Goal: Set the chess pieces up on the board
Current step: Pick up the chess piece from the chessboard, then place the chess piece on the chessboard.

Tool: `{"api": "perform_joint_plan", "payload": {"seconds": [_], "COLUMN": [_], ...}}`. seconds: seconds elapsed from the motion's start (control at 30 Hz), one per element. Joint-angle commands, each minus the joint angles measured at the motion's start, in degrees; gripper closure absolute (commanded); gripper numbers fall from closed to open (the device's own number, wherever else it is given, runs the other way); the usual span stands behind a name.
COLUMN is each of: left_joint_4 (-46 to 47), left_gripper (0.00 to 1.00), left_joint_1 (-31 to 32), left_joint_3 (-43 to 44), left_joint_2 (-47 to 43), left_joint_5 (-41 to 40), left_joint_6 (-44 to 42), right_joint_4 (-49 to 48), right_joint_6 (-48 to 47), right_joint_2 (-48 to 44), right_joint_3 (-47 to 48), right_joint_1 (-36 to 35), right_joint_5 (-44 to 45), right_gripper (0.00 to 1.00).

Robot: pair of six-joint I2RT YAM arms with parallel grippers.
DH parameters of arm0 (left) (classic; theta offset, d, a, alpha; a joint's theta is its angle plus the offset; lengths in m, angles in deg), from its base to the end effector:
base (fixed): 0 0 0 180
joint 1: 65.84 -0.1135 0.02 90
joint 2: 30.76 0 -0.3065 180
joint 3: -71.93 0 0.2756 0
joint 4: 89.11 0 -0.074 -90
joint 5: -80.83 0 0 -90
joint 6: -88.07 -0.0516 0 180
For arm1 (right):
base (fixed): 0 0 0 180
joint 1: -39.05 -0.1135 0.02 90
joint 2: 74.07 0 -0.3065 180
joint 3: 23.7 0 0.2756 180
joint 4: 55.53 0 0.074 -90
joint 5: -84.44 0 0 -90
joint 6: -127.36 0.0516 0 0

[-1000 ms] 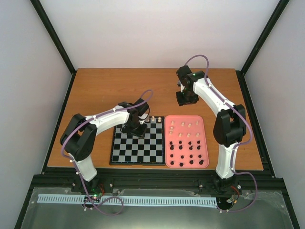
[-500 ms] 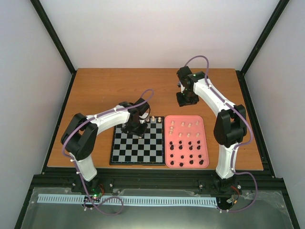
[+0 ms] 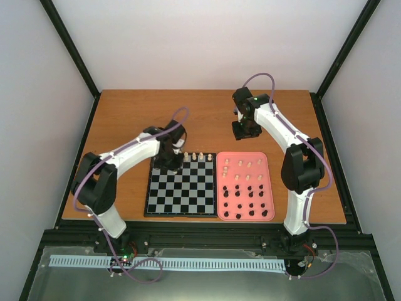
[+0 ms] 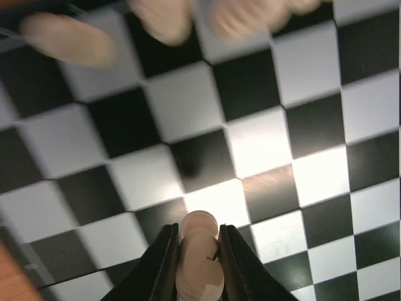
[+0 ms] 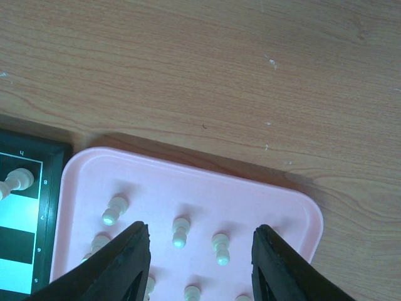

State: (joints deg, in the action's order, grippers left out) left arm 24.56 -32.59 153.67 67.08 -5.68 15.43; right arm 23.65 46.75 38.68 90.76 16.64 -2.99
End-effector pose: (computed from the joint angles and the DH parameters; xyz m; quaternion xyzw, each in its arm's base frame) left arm 0.2852 -0.1908 0.2163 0.1398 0.9875 -0.0557 0.0467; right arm 0.4088 0.1661 0.2818 -0.1102 0.9876 0.0085 0.1110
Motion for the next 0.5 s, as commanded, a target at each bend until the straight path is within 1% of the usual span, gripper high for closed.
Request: {"api": "perform_joint_plan", "payload": {"seconds": [0.0, 0.07, 0.23, 0.33, 0.47], "left_joint_4": [-3.92, -4.07, -3.92, -3.12, -2.8], "left_gripper": [0.89, 0.89, 0.89, 0.89, 0.89], "left_joint_1": [-6.25, -8.18, -12.57, -13.2, -13.22], "left_joint_3": [5.35, 6.37, 9.34, 11.83, 14.55], "left_joint_2": [-3.49, -3.07, 1.2, 3.75, 7.33], "left_joint_5": [-4.48, -5.82, -8.41, -9.32, -8.14], "left_joint_6": [-2.77, -3.39, -3.4, -3.49, -3.3], "right_joint_4": [0.56, 0.56, 0.63, 0.73, 0.98], "right_joint_6": [-0.29, -0.33, -0.33, -0.42, -0.49], "right_joint_2": [-0.73, -0.67, -0.37, -0.02, 0.57], "right_joint_3": [0.99, 1.02, 1.05, 1.26, 1.97], "right_joint_1": [0.47, 0.49, 0.44, 0.53, 0.63], "right_joint_5": [0.65, 0.77, 0.71, 0.55, 0.3], "right_gripper": [0.54, 0.54, 0.54, 0.54, 0.54]}}
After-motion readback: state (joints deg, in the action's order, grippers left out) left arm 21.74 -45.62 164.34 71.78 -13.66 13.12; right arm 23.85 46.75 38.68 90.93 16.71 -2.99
